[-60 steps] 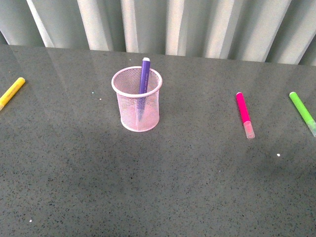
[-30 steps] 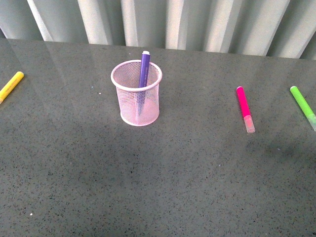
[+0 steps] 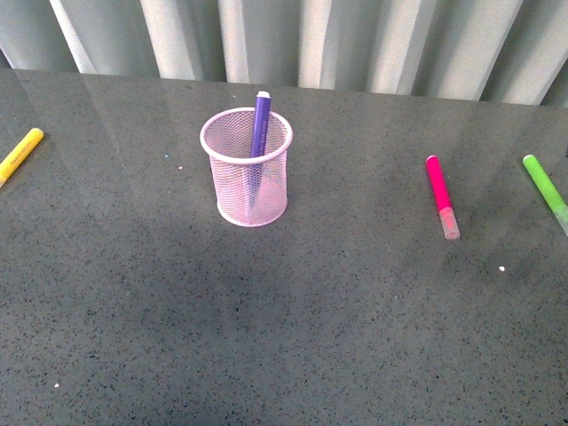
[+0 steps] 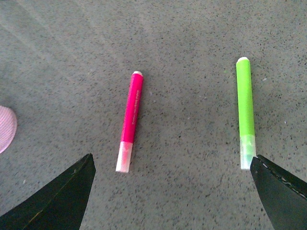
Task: Insert purple and pink pens into pink cup
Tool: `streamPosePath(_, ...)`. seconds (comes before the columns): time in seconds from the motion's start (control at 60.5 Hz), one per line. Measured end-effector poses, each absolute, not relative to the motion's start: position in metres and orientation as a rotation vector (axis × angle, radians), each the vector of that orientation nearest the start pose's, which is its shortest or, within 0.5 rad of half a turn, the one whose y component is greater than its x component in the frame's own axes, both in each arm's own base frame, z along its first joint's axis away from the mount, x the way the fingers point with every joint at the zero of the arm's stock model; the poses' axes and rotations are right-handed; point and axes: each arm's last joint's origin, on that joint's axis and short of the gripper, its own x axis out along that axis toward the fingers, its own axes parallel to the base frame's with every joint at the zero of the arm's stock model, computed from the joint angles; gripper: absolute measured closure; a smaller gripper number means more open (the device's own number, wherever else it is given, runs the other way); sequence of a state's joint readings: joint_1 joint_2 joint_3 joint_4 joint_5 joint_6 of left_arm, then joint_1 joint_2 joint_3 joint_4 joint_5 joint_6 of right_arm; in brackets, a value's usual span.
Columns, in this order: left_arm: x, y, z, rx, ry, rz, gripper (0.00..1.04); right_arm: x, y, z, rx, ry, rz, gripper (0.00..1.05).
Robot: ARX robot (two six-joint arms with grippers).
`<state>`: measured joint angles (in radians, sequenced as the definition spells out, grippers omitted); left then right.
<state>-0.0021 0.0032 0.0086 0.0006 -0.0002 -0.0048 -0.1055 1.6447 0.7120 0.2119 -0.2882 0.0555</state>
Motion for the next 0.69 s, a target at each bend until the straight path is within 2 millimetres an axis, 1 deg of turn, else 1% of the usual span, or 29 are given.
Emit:
streamPosePath(0.083, 0.097, 0.0, 0.166, -0.005, -0.006, -0.002, 0.07, 0.326, -0.024, 0.136, 0.2, 0.752, 0.153, 0.07)
streamPosePath(0.265, 0.097, 0.0, 0.166, -0.005, -0.006, -0.002, 0.07, 0.365, -0.019, 0.124, 0.208, 0.813, 0.147, 0.07)
streamPosePath(0.413, 0.097, 0.0, 0.166, -0.005, -0.006, -0.002, 0.07, 0.386, -0.01, 0.118, 0.179, 0.837, 0.141, 0.07)
streamPosePath(0.694, 0.097, 0.0, 0.166, -0.005, -0.006, -0.002, 0.07, 0.413, 0.016, 0.105, 0.127, 0.878, 0.161, 0.07)
